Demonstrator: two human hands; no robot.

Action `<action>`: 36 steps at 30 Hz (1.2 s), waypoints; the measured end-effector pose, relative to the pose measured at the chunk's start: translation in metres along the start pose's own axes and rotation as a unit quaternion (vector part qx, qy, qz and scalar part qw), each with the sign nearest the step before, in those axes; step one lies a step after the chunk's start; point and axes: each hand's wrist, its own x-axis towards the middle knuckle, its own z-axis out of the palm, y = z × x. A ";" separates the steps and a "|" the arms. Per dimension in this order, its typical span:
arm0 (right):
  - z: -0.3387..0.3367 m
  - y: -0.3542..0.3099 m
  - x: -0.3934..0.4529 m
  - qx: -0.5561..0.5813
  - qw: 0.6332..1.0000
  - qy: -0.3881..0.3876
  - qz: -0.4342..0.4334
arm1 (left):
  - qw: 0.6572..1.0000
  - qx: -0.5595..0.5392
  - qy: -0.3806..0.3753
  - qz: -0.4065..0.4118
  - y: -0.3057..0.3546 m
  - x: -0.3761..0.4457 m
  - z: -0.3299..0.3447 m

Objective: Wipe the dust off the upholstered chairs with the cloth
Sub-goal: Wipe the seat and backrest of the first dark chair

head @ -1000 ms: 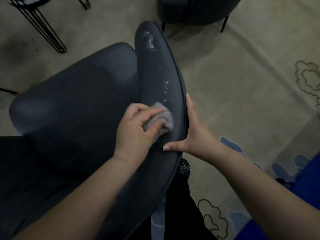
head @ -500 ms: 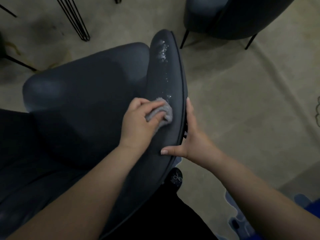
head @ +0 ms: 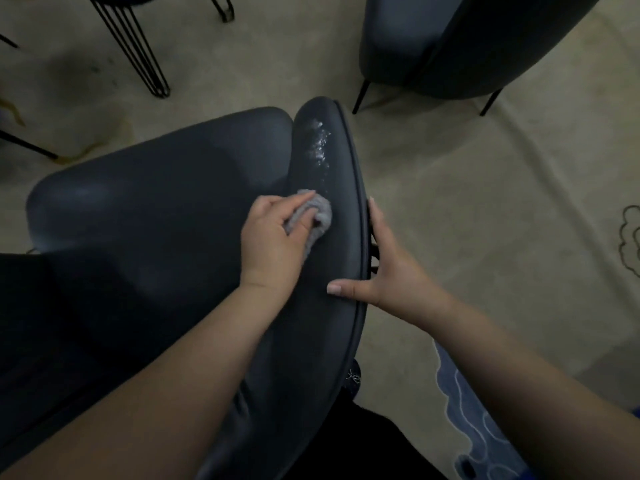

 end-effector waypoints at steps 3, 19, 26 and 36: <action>-0.006 -0.008 0.009 0.050 0.999 0.016 0.007 | 1.000 0.002 0.019 -0.016 -0.002 0.005 -0.009; -0.025 -0.015 0.066 0.107 0.994 0.003 0.010 | 0.998 -0.003 0.054 -0.039 0.017 -0.008 0.013; -0.037 -0.010 0.077 0.102 0.994 -0.047 0.006 | 0.984 0.013 0.106 -0.142 0.005 0.067 0.022; -0.051 -0.020 0.116 0.090 0.993 -0.079 0.002 | 0.991 -0.001 0.117 -0.068 0.024 0.064 0.047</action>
